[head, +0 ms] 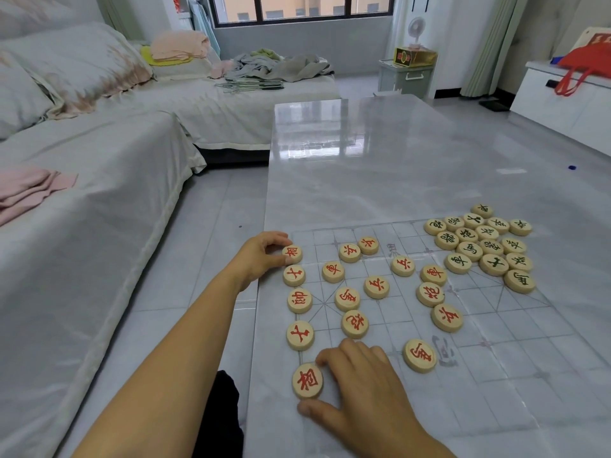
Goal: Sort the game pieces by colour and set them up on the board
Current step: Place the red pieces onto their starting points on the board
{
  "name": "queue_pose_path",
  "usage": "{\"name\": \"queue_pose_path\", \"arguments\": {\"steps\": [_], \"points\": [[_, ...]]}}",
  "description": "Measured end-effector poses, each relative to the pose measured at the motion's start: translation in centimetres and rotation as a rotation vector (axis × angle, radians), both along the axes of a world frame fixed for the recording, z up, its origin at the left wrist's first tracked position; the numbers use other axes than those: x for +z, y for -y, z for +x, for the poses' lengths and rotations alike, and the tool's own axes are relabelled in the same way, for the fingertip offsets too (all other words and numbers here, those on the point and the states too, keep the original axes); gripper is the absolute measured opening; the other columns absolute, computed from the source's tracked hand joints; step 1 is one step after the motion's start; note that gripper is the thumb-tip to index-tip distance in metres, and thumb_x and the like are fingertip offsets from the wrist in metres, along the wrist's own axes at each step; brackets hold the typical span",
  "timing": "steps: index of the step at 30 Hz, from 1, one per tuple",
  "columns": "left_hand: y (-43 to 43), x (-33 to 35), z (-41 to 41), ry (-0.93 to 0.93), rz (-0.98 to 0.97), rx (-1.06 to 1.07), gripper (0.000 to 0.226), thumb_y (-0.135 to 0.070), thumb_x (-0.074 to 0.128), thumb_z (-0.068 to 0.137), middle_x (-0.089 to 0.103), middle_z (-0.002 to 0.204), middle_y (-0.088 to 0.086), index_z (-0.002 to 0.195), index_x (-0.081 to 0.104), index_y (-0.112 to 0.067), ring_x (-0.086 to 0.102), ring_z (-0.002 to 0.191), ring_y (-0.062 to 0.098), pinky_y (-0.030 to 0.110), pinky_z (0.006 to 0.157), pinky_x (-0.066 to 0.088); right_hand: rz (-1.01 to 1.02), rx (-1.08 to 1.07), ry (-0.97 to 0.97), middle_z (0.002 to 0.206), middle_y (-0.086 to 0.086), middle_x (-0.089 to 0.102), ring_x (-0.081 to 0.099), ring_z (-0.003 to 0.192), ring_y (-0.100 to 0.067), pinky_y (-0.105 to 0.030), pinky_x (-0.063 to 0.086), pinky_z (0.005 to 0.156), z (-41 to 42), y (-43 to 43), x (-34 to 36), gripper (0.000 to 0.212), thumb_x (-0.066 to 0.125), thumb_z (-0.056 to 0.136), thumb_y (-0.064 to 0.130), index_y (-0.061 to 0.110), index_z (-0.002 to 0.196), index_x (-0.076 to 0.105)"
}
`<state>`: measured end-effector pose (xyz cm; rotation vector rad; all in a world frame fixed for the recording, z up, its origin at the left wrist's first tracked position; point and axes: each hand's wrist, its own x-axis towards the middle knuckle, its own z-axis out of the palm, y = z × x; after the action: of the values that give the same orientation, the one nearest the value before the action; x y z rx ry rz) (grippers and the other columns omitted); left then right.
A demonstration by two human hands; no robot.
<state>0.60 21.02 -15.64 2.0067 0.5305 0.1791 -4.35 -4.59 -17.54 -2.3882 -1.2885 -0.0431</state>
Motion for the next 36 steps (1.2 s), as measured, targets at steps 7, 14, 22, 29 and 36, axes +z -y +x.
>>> {"name": "queue_pose_path", "arguments": {"steps": [7,14,22,29,36], "points": [[-0.1,-0.2,0.0,-0.011,0.025,-0.004,0.034,-0.011,0.068,0.082,0.048,0.135,-0.002,0.115,0.061,-0.011,0.048,0.114,0.014,0.028,0.099,0.042,0.016,-0.038,-0.047,0.072,0.022,0.034,0.027,0.056,0.002,-0.006,0.019,0.052,0.1,-0.4,0.8,0.040,0.042,0.060,0.071,0.037,0.080,0.049],[-0.1,-0.1,0.0,-0.007,0.005,-0.010,0.034,-0.011,0.068,0.081,0.048,0.135,-0.002,0.114,0.061,-0.011,0.048,0.113,0.014,0.027,0.096,0.042,0.100,0.086,-0.197,0.098,0.016,0.038,0.034,0.089,0.002,-0.020,0.034,0.079,0.5,-0.8,0.8,0.048,0.047,0.075,0.052,0.031,0.118,0.043],[-0.4,-0.2,-0.2,-0.003,-0.074,0.007,0.040,-0.007,0.070,0.079,0.050,0.134,-0.003,0.117,0.058,-0.014,0.049,0.120,0.016,0.034,0.106,0.041,0.010,0.001,-0.122,0.081,0.020,0.047,0.012,0.074,0.004,-0.002,0.017,0.051,0.2,-1.1,0.7,0.039,0.043,0.065,0.061,0.039,0.097,0.050],[-0.6,0.1,-0.2,-0.033,-0.031,-0.031,0.032,-0.004,0.065,0.082,0.047,0.138,-0.003,0.114,0.062,-0.009,0.048,0.121,0.018,0.033,0.107,0.039,0.146,-0.004,-0.179,0.078,0.025,0.039,0.026,0.094,0.024,-0.006,0.024,0.058,0.6,-1.2,0.0,0.039,0.052,0.065,0.056,0.037,0.098,0.047],[-0.5,0.0,-0.2,-0.015,-0.018,-0.019,0.028,-0.005,0.067,0.081,0.048,0.136,-0.002,0.108,0.063,-0.010,0.049,0.114,0.014,0.025,0.097,0.041,0.154,-0.004,-0.128,0.076,0.024,0.034,0.024,0.075,0.010,-0.004,0.023,0.058,0.5,-1.5,-0.7,0.035,0.047,0.061,0.057,0.040,0.091,0.043]]}}
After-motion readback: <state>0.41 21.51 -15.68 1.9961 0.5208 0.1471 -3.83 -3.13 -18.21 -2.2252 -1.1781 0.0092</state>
